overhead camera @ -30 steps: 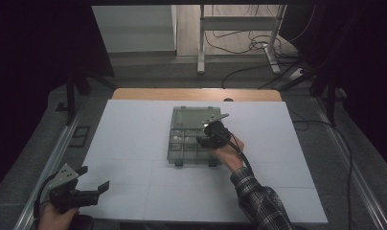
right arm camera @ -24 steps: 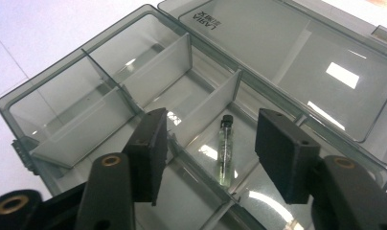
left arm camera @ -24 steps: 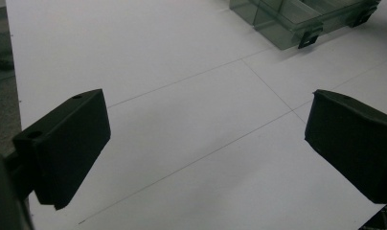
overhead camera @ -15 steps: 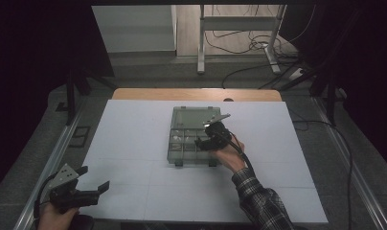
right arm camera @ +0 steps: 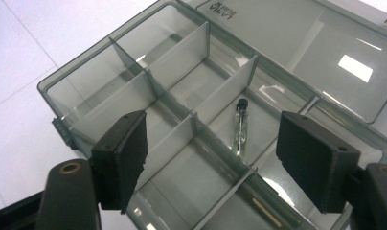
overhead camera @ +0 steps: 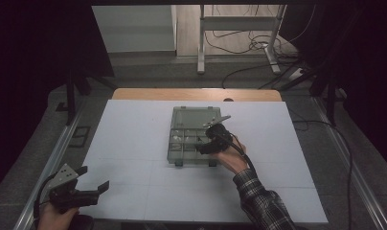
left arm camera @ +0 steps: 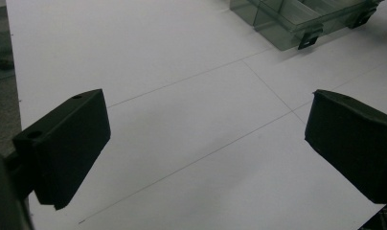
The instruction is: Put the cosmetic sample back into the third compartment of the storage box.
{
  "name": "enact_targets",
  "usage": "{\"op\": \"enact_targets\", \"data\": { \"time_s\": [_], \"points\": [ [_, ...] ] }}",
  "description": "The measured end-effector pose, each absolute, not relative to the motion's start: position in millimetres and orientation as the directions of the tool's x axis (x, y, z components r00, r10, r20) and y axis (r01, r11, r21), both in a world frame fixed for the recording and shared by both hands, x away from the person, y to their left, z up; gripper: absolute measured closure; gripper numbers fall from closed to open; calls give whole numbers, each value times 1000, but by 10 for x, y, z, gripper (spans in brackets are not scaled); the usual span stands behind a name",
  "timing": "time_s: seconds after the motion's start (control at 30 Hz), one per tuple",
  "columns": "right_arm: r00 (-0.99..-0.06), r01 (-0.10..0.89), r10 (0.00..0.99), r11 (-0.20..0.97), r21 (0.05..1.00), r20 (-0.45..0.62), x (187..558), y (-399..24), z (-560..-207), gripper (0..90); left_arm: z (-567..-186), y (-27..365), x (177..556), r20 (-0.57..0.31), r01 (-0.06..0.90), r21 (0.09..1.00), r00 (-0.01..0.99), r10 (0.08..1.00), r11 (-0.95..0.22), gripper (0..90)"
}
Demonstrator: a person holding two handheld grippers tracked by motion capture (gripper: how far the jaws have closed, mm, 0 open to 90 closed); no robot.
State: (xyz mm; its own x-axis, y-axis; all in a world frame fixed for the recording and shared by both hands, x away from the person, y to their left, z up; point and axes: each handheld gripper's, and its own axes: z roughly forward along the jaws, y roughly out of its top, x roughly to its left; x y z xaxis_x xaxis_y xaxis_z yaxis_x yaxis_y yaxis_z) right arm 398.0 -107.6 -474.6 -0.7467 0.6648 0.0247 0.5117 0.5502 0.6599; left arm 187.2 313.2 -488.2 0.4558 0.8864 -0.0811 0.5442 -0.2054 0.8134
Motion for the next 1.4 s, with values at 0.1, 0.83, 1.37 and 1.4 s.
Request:
{"op": "enact_targets", "data": {
  "time_s": [0.1,0.83,1.37,1.4],
  "points": [
    [-753,509,657,561,653,22,3958,-1077,-4755,248,-4882,3132,1871,-82,544,814,456,886,-205,21],
    [-763,515,645,568,642,42,3821,-1162,-4712,125,-4882,3130,1869,-79,543,814,457,886,-208,21],
    [-774,500,630,559,661,53,3680,-1234,-4615,88,-4881,3132,1869,-82,543,814,457,886,-205,21],
    [-776,496,628,558,665,52,3670,-1236,-4613,85,-4881,3132,1869,-82,543,814,457,886,-205,21]
  ]
}}
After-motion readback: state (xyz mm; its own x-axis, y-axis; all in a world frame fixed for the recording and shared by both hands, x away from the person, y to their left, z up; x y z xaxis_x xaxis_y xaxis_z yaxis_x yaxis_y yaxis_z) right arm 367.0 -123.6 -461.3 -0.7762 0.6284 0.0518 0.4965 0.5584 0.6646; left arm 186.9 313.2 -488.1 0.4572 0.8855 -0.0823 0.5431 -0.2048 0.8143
